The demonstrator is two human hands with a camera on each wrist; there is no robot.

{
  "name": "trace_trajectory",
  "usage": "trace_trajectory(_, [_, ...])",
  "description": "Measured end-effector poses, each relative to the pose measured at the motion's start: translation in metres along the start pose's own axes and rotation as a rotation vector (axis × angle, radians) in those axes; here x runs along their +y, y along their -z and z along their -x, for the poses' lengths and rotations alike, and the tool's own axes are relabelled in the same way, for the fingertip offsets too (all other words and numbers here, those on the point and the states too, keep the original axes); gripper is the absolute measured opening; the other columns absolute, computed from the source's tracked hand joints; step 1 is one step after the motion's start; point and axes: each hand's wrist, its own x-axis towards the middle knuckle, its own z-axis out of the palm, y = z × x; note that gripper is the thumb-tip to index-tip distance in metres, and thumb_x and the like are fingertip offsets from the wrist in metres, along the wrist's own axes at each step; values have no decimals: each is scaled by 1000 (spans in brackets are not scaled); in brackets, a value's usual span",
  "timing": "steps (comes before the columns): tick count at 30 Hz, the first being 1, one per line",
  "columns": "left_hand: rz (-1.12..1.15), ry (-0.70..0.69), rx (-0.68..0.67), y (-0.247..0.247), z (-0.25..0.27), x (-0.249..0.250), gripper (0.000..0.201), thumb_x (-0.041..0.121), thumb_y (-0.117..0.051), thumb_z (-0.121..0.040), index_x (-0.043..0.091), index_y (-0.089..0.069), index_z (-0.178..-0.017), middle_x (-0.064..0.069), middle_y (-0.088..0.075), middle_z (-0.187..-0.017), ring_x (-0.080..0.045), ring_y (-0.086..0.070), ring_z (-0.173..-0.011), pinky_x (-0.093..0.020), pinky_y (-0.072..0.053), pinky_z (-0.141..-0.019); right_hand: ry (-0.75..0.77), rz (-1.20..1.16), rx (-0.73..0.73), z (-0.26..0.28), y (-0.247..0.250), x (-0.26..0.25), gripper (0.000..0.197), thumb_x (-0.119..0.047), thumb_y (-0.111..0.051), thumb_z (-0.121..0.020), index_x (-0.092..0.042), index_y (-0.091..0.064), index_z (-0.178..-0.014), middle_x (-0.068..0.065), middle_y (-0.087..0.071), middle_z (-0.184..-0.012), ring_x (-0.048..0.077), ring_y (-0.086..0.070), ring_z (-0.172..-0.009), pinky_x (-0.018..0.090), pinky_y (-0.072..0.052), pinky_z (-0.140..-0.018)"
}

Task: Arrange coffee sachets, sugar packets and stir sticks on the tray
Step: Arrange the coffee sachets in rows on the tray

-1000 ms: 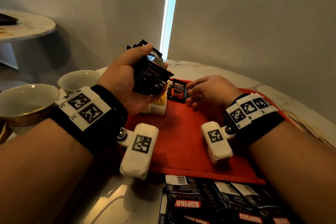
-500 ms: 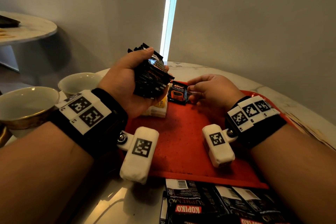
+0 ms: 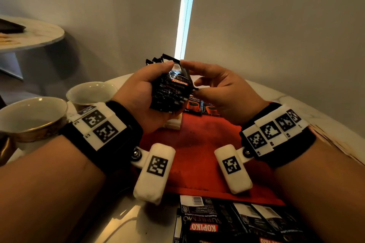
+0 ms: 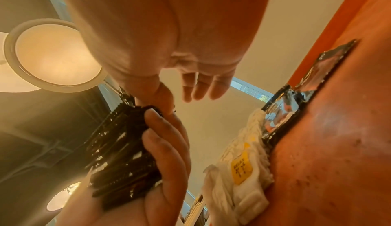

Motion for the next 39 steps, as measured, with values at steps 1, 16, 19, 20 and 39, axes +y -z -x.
trace_trajectory(1, [-1, 2, 6, 0, 0, 0, 37, 37, -57, -94, 13, -63, -121, -9, -69, -90, -20, -67, -70, -28, -55, -63, 18, 3, 4, 1, 0, 0, 56, -5, -64, -83, -50, -66, -117, 7, -70, -116, 10, -63, -92, 40, -59, -87])
trace_trajectory(16, [-12, 32, 11, 0, -1, -1, 38, 40, -63, -88, 12, -63, -113, -9, -66, -95, -22, -66, -79, -29, -56, -64, 11, -35, 176, -1, 0, 7, 26, -2, -68, -91, -18, -72, -110, -9, -73, -99, 4, -69, -96, 24, -54, -87])
trace_trajectory(19, [-5, 37, 23, 0, -2, -1, 45, 41, -65, -85, 11, -63, -119, -11, -65, -105, -27, -69, -91, -32, -58, -65, -10, -20, 249, 1, 2, 2, 19, -4, -66, -93, -20, -74, -99, -16, -73, -82, -5, -66, -77, 13, -50, -70])
trace_trajectory(20, [-13, 38, 32, 0, -3, 0, 53, 41, -67, -83, 9, -61, -124, -12, -66, -108, -29, -71, -95, -35, -59, -66, -12, 3, 289, 1, 3, 1, 18, -7, -66, -94, -24, -73, -94, -16, -73, -79, -5, -64, -73, 15, -50, -68])
trace_trajectory(39, [16, 24, 59, 5, -6, 1, 44, 43, -68, -82, 6, -62, -104, -10, -70, -83, -21, -71, -78, -30, -58, -68, -676, -185, 523, -4, 45, 81, 25, 8, -56, -87, -13, -66, -97, 22, -68, -108, 30, -62, -87, 30, -38, -47])
